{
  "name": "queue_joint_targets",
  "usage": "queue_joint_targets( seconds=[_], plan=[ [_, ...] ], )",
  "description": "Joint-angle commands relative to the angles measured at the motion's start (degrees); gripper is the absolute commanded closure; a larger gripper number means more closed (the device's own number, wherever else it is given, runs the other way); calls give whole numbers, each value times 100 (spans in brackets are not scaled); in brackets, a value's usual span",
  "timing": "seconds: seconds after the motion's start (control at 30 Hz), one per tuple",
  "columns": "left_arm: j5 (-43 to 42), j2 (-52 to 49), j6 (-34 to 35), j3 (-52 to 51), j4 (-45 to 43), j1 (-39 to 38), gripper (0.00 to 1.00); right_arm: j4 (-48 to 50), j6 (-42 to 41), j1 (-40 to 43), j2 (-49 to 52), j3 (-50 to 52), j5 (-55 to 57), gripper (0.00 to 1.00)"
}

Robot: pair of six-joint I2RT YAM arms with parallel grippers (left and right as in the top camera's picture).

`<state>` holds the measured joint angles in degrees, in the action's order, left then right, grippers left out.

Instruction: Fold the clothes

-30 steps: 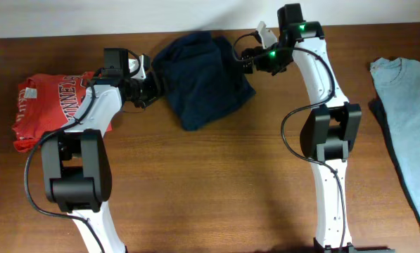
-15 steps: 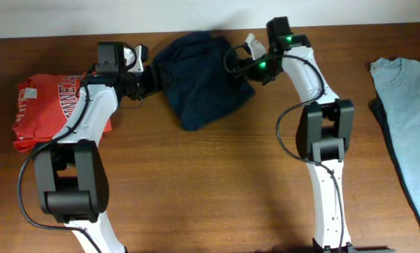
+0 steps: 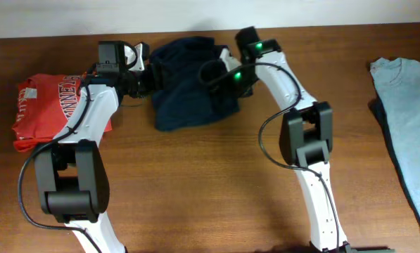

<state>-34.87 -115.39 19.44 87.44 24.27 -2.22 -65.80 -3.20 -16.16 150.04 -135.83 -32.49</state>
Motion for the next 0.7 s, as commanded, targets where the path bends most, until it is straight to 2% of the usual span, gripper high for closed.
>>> queue_joint_targets(
  seconds=[0.0, 0.2, 0.27, 0.33, 0.47, 0.67],
  plan=[
    [17, 186, -94, 17, -101, -15, 27, -48, -328, -138, -151, 52, 306, 5],
    [76, 186, -96, 15, -310, -264, 28, -24, -590, 190, -151, 52, 494, 7],
    [476, 186, -96, 15, -345, -498, 40, -44, -590, 321, -151, 52, 494, 15],
    [776, 186, -94, 15, -343, -645, 47, -72, -590, 398, -164, 50, 463, 19],
    [901, 186, 179, 15, -407, -651, 51, -179, -424, 533, -358, 50, 326, 16],
    [780, 264, 389, 15, -407, -251, 51, -170, -278, 459, -774, 50, 251, 14]
  ],
)
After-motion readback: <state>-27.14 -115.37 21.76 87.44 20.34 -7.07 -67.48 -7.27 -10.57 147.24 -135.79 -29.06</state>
